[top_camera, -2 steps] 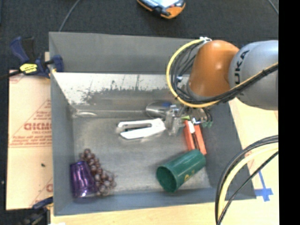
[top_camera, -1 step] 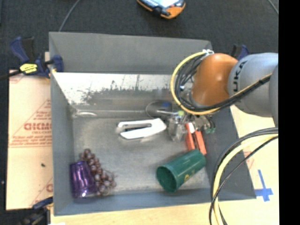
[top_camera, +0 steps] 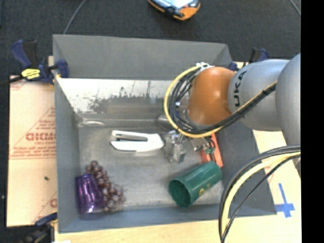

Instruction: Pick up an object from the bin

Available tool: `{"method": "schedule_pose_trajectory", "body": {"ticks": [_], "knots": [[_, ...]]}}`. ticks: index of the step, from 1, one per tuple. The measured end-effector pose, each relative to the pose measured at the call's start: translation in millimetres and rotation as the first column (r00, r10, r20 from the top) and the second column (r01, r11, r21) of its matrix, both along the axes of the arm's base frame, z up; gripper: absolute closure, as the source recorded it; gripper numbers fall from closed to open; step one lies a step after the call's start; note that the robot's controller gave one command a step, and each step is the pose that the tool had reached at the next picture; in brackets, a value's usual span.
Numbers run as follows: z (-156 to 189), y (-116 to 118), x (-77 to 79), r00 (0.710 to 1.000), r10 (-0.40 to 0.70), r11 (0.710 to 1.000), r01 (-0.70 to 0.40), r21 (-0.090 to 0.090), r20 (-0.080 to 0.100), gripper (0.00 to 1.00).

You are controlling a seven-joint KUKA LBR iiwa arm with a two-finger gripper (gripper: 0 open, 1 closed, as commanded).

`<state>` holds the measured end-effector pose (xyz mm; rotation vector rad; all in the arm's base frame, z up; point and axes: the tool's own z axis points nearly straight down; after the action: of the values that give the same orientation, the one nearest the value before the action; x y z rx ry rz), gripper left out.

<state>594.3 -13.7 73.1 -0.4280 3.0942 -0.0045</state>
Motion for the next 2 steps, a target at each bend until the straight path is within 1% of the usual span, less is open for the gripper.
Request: {"method": "schedule_pose_trajectory", "body": {"ticks": [1, 2], "knots": [[-0.9, -33.9, 26.8, 0.999, -0.043, 0.999, 0.043, -0.005, 0.013, 1.00], [46.7, -13.7, 8.7, 1.000, -0.013, 1.000, 0.013, 0.000, 0.012, 1.00]]}}
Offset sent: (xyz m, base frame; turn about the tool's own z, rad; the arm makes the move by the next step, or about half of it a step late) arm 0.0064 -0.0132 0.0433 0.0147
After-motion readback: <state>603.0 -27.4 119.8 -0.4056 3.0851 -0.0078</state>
